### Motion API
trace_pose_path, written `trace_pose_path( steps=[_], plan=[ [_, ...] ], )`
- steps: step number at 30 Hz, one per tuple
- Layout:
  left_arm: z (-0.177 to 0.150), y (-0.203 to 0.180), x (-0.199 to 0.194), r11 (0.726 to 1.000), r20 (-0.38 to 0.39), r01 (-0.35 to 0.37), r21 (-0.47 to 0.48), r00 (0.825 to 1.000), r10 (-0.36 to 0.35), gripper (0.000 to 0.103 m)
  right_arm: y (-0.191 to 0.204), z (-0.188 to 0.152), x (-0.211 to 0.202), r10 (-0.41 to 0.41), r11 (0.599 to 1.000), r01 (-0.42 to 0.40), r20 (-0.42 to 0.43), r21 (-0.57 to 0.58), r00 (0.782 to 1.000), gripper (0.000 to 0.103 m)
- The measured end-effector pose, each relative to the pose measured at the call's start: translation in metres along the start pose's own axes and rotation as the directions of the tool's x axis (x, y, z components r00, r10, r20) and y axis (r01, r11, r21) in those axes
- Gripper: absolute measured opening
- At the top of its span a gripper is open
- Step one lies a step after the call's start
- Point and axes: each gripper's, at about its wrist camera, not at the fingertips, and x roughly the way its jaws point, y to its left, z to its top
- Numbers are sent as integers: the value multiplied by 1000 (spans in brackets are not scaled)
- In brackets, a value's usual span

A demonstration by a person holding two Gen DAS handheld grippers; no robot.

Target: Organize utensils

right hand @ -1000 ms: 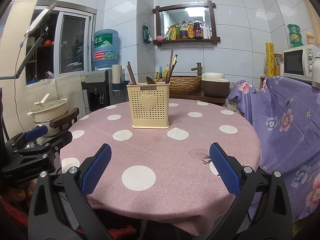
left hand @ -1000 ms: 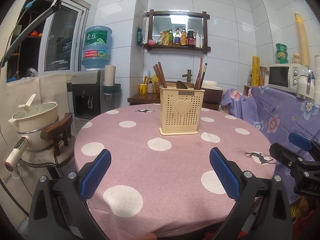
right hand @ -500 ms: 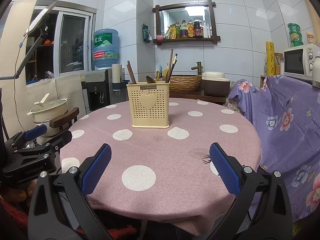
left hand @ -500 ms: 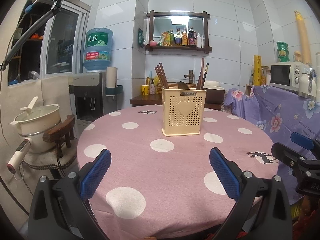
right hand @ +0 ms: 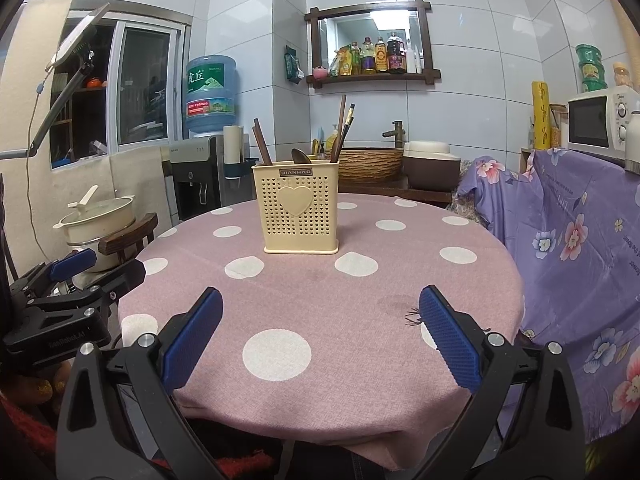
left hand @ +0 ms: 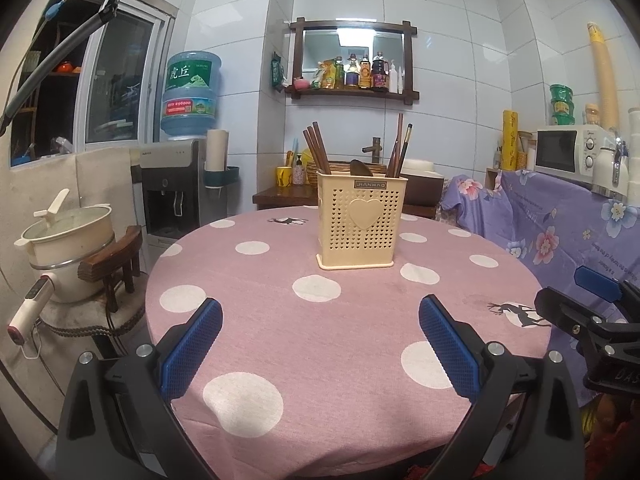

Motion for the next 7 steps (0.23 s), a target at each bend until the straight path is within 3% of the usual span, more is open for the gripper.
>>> trace_pose_path(
  steps=[7],
  plan=[
    [1, 0, 1, 1000, -6, -7, -5, 1000, 7, 98, -1, 0, 0, -1, 1000, 1, -1, 2, 1000, 97]
  ],
)
